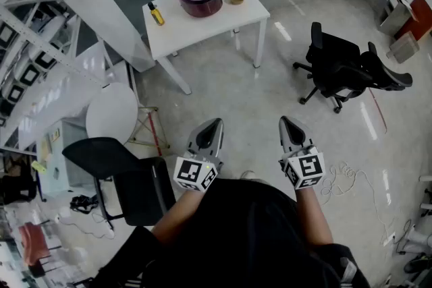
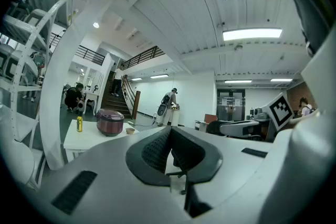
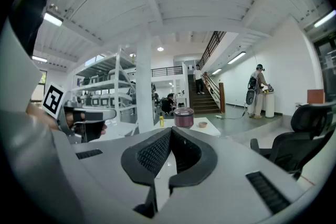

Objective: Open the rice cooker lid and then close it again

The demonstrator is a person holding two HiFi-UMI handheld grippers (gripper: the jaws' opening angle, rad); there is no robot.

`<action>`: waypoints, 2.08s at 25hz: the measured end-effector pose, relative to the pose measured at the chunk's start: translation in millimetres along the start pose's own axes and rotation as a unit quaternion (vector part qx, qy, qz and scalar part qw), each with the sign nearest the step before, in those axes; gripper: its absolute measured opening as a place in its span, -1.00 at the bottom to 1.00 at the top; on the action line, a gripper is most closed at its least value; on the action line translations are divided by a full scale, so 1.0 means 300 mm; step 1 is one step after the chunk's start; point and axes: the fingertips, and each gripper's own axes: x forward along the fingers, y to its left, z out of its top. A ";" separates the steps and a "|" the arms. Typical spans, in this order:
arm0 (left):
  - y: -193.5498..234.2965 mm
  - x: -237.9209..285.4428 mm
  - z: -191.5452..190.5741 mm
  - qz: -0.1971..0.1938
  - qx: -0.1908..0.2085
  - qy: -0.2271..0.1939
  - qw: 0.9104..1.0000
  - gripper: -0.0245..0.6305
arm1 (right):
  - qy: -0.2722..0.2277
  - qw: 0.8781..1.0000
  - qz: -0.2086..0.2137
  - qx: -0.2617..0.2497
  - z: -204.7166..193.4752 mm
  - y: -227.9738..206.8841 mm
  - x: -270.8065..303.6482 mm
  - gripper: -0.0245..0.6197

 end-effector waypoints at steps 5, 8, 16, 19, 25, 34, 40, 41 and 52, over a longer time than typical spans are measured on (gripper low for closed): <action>0.009 -0.010 -0.016 0.011 -0.005 -0.005 1.000 -0.94 | -0.009 1.000 0.001 -0.003 0.003 -0.016 -0.019 -0.93; 0.001 -0.012 -0.010 0.014 -0.009 -0.007 1.000 -0.94 | -0.012 1.000 -0.004 -0.010 0.008 -0.022 -0.038 -0.93; -0.032 -0.017 0.004 -0.003 -0.013 -0.020 1.000 -0.94 | -0.018 1.000 -0.016 -0.010 0.028 -0.038 -0.061 -0.93; -0.032 -0.028 0.015 0.003 0.009 -0.025 1.000 -0.94 | -0.018 1.000 -0.011 -0.005 0.026 -0.044 -0.074 -0.93; -0.013 -0.041 0.013 0.004 0.000 -0.025 1.000 -0.94 | -0.002 1.000 0.013 0.005 -0.006 -0.059 -0.082 -0.92; 0.006 -0.064 -0.007 -0.006 -0.008 -0.023 1.000 -0.43 | 0.010 1.000 0.020 0.004 -0.031 -0.092 -0.111 -0.37; -0.044 -0.002 -0.046 -0.021 -0.019 0.003 1.000 -0.13 | 0.034 0.999 0.012 0.011 -0.079 -0.132 -0.110 -0.25; -0.044 -0.006 -0.045 -0.019 -0.019 0.001 1.000 -0.13 | 0.035 0.999 0.011 0.013 -0.084 -0.133 -0.108 -0.25; 0.011 0.074 -0.107 -0.018 -0.035 0.025 0.999 -0.13 | 0.057 0.998 0.017 0.032 -0.131 -0.172 -0.036 -0.25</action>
